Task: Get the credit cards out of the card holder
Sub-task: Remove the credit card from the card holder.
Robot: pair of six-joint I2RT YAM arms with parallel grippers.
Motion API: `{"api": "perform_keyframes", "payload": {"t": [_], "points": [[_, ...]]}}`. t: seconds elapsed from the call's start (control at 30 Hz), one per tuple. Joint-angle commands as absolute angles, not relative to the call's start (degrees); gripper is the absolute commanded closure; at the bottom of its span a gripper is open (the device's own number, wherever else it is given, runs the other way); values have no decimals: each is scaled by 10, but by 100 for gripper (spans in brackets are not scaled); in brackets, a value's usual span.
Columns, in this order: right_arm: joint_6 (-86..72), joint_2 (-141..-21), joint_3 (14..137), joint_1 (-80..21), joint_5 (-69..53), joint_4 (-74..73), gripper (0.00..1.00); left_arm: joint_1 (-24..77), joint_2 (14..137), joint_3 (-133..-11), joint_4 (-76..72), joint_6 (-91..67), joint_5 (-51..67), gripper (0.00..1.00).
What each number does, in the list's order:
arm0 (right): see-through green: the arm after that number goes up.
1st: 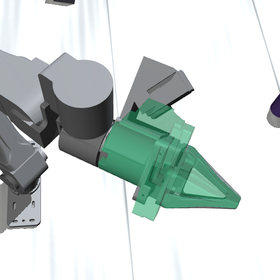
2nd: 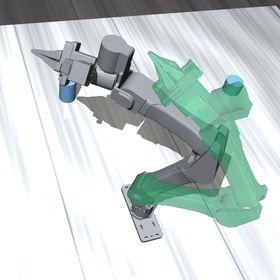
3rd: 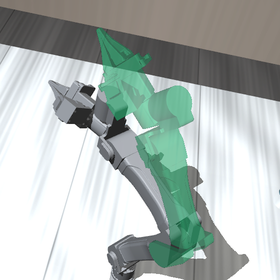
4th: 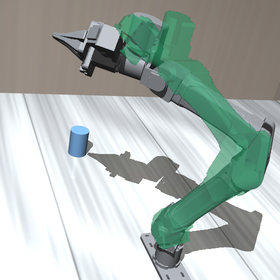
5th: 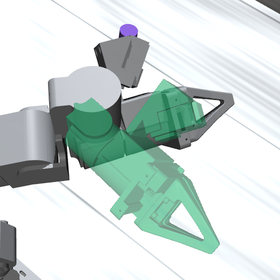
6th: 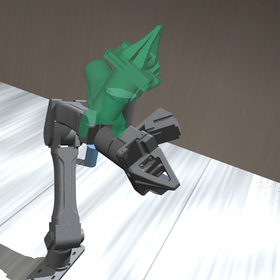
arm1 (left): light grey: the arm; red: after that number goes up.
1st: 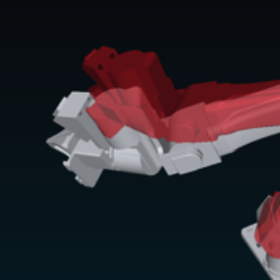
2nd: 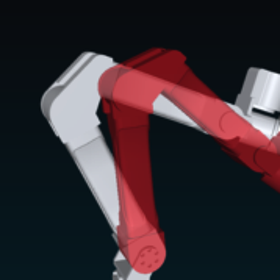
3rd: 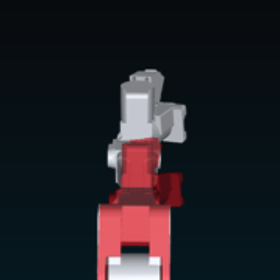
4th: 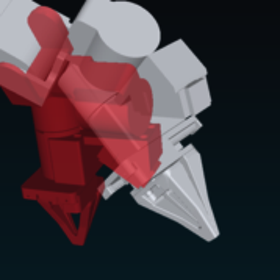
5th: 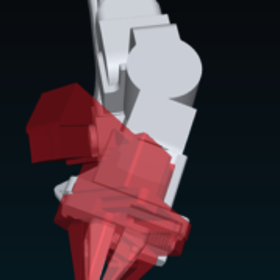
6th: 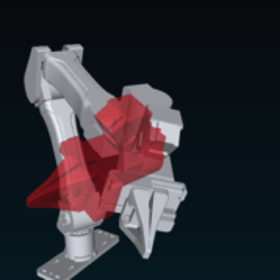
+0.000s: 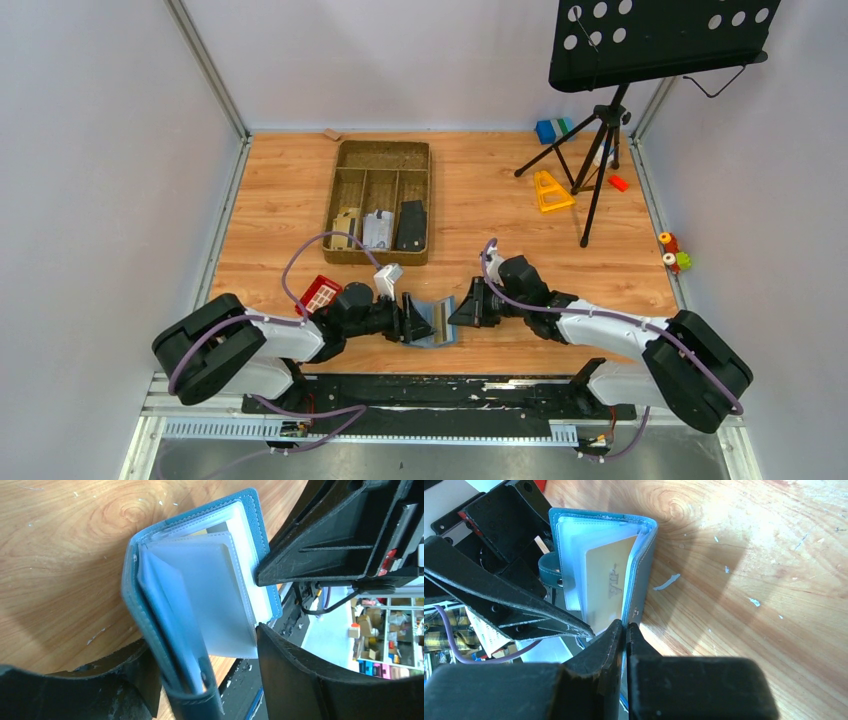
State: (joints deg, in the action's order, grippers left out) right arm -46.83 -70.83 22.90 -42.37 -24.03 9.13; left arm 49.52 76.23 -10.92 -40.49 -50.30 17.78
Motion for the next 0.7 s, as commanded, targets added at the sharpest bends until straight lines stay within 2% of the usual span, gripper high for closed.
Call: {"api": "perform_keyframes", "payload": {"t": [0.0,0.2,0.4,0.67], "points": [[-462,-690,248,-426,-225,90,100,473,776,-89,-500,-536,222,32],[-460,-680,248,-426,-218,77,100,457,768,-82,-493,-527,240,35],[-460,-678,246,-427,-228,86,100,444,714,-86,-406,-501,228,37],[-458,-673,239,-427,-229,90,100,426,635,-96,-286,-462,216,51]]}}
